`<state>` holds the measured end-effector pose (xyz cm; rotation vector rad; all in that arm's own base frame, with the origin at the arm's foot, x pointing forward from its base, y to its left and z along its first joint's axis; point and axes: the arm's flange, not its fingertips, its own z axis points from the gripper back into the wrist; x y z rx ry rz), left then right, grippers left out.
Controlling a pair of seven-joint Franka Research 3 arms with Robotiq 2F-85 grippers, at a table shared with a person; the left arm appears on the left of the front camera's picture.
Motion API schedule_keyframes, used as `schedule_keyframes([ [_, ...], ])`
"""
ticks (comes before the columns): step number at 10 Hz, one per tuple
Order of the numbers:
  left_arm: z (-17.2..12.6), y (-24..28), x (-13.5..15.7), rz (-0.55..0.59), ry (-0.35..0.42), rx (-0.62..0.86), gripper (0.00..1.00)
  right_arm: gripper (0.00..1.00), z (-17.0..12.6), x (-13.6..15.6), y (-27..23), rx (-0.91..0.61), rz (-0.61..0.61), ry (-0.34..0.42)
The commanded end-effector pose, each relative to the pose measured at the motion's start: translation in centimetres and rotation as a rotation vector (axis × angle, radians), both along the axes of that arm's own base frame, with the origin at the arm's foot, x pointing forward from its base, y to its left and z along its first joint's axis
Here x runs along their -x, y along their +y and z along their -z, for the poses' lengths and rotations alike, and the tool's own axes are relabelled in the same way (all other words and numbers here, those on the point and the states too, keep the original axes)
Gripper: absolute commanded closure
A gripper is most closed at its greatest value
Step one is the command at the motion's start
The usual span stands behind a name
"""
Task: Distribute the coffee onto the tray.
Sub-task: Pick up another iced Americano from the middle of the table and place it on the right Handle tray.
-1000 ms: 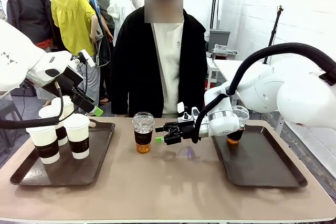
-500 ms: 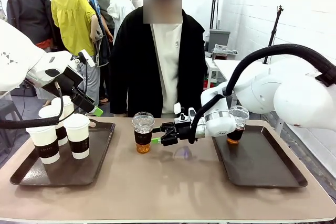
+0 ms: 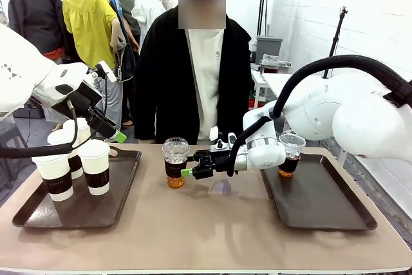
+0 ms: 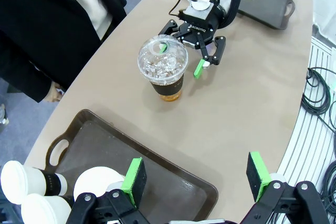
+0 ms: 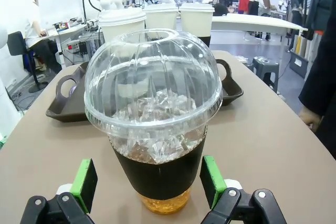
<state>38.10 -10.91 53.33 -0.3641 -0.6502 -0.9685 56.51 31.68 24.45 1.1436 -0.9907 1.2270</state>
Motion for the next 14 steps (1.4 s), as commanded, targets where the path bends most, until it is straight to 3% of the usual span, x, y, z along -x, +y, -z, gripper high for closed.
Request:
schedule_keyframes([
  [1, 0.1, 0.1, -0.2, 0.014, 0.003, 0.018, 0.00, 0.00, 0.6, -0.3, 1.4, -0.008, 0.028, -0.021],
  [5, 0.1, 0.1, -0.2, 0.014, 0.003, 0.018, 0.00, 0.00, 1.0, -0.5, 3.0, -0.009, 0.010, -0.006],
  [8, 0.1, 0.1, -0.2, 0.014, 0.003, 0.018, 0.00, 0.00, 0.9, -1.2, 3.9, -0.004, 0.107, -0.011],
  [13, 0.1, 0.1, -0.2, 0.014, 0.003, 0.018, 0.00, 0.00, 0.6, -1.6, 5.5, -0.003, 0.103, -0.003],
  [14, 0.1, 0.1, -0.2, 0.014, 0.003, 0.018, 0.00, 0.16, 0.6, -1.4, 5.6, 0.031, 0.079, 0.012],
])
